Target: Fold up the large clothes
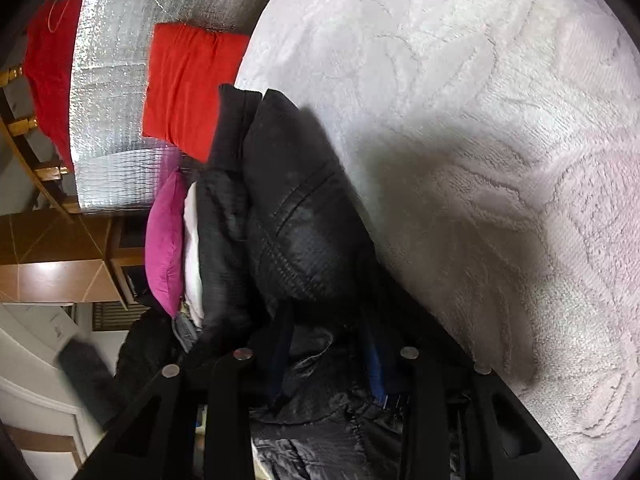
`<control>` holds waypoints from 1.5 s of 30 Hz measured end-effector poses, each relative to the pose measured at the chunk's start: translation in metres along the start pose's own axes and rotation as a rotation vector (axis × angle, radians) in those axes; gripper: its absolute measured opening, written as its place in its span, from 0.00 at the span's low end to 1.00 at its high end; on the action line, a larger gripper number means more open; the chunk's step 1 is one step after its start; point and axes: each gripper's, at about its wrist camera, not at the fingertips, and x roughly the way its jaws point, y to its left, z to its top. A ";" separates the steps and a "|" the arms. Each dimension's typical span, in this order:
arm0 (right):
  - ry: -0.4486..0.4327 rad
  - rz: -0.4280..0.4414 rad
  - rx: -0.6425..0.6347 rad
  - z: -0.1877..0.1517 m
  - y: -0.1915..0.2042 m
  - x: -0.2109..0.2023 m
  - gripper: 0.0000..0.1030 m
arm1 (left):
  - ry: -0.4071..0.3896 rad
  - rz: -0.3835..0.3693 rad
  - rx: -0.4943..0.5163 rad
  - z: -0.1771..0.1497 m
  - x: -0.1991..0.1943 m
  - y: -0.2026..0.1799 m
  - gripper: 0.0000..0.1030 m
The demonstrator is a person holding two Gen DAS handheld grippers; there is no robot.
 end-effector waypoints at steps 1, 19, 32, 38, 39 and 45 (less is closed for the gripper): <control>-0.001 0.015 0.007 0.001 -0.002 -0.005 0.35 | -0.007 0.018 0.012 -0.002 0.005 0.000 0.77; -0.084 -0.100 -0.175 -0.020 0.036 0.014 0.62 | -0.102 -0.245 -0.318 -0.098 -0.035 0.106 0.13; -0.147 -0.298 -0.363 -0.042 0.065 0.020 0.36 | -0.093 -0.214 -0.438 -0.093 -0.061 0.136 0.81; -0.115 -0.273 -0.348 -0.035 0.073 0.024 0.36 | -0.119 -0.066 -0.260 -0.030 -0.058 0.093 0.91; -0.109 -0.265 -0.341 -0.034 0.071 0.023 0.36 | -0.075 -0.032 -0.197 -0.021 -0.046 0.078 0.91; -0.088 -0.247 -0.332 -0.032 0.061 0.014 0.36 | 0.076 0.105 0.014 -0.008 0.016 0.035 0.91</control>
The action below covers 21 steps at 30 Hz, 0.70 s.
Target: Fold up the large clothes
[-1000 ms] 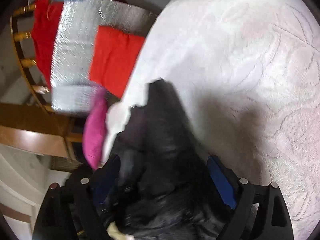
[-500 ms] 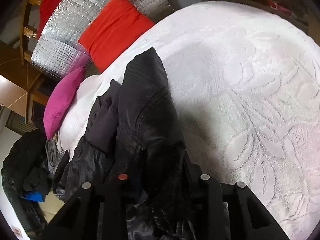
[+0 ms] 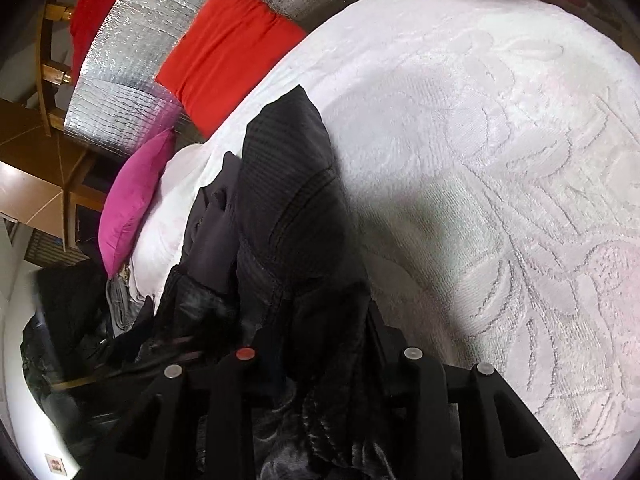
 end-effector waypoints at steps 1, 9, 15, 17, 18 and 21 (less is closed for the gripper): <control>0.001 0.001 0.000 0.000 0.001 0.000 0.36 | -0.011 -0.040 -0.024 -0.002 0.000 0.004 0.85; -0.012 -0.008 -0.001 0.001 0.004 -0.001 0.36 | -0.189 -0.134 -0.138 -0.015 -0.051 0.076 0.13; -0.031 -0.007 0.010 -0.001 0.004 -0.004 0.36 | -0.386 -0.232 -0.300 -0.067 -0.095 0.169 0.13; -0.035 -0.011 0.012 -0.001 0.005 -0.004 0.36 | -0.394 -0.287 -0.351 -0.094 -0.087 0.195 0.19; -0.037 -0.013 0.011 -0.002 0.005 -0.004 0.36 | -0.380 -0.305 -0.366 -0.107 -0.079 0.203 0.20; -0.040 -0.027 0.001 -0.005 0.008 -0.003 0.36 | -0.265 -0.349 -0.405 -0.140 -0.040 0.216 0.24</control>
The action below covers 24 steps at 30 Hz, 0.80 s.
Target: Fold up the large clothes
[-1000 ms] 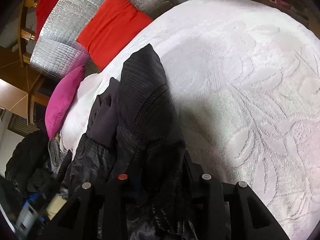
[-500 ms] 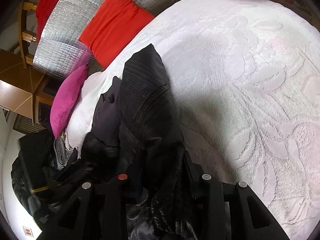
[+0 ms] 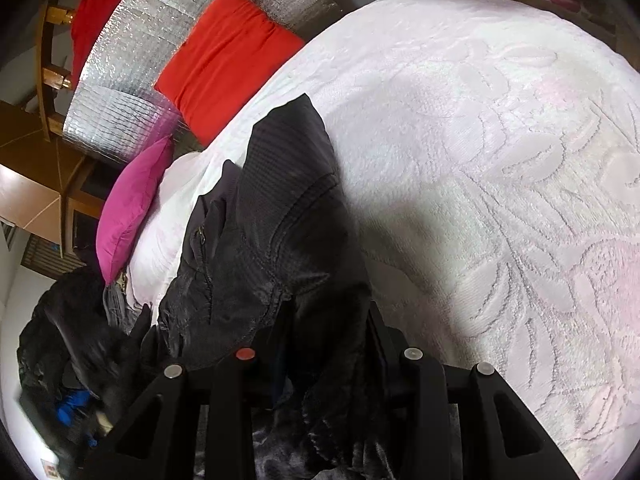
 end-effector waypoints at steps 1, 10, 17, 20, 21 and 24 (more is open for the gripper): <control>-0.001 -0.004 -0.005 -0.001 0.001 0.000 0.37 | 0.049 -0.021 -0.030 -0.013 0.010 0.012 0.24; 0.000 -0.027 -0.001 0.001 -0.001 0.001 0.37 | 0.067 -0.084 -0.145 -0.072 -0.016 0.054 0.70; 0.004 -0.020 0.011 0.001 -0.002 0.000 0.37 | 0.086 -0.100 -0.308 -0.056 -0.010 0.090 0.80; 0.014 -0.002 0.033 0.003 -0.006 0.000 0.37 | 0.117 -0.140 -0.376 -0.060 -0.008 0.106 0.80; 0.017 0.001 0.036 0.004 -0.007 0.000 0.37 | 0.139 -0.167 -0.414 -0.063 -0.004 0.113 0.80; 0.021 0.010 0.048 0.006 -0.008 -0.002 0.51 | 0.147 -0.259 -0.521 -0.078 -0.006 0.129 0.80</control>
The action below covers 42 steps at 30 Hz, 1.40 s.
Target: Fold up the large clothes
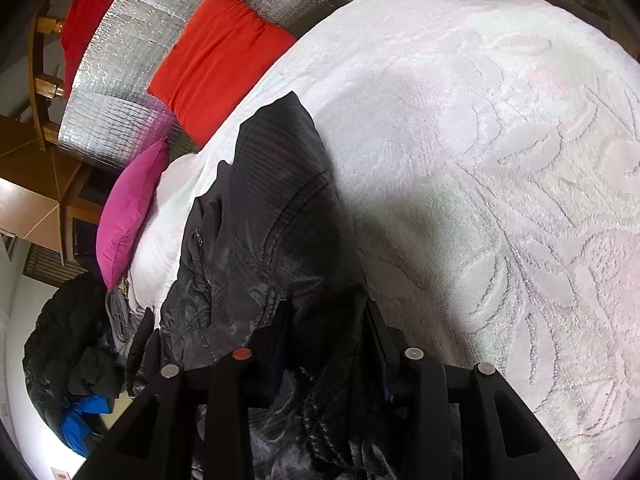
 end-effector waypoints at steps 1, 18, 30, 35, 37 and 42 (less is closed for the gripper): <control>-0.016 -0.001 0.008 0.002 -0.001 -0.004 0.62 | -0.007 -0.032 -0.028 -0.002 -0.003 0.004 0.80; -0.164 -0.054 -0.223 -0.003 0.029 -0.035 0.68 | -0.008 0.001 0.037 -0.005 0.018 -0.029 0.35; -0.159 -0.200 -0.253 -0.005 0.036 0.001 0.49 | -0.211 0.145 0.573 0.046 -0.014 -0.203 0.12; -0.163 -0.191 -0.167 0.003 0.024 0.000 0.49 | -0.388 0.166 0.839 0.046 -0.025 -0.258 0.12; -0.156 -0.189 -0.157 0.004 0.023 0.001 0.49 | -0.338 0.227 0.823 0.057 -0.003 -0.241 0.13; -0.148 -0.181 -0.168 0.005 0.027 0.004 0.49 | -0.106 0.356 0.565 0.092 0.058 -0.138 0.17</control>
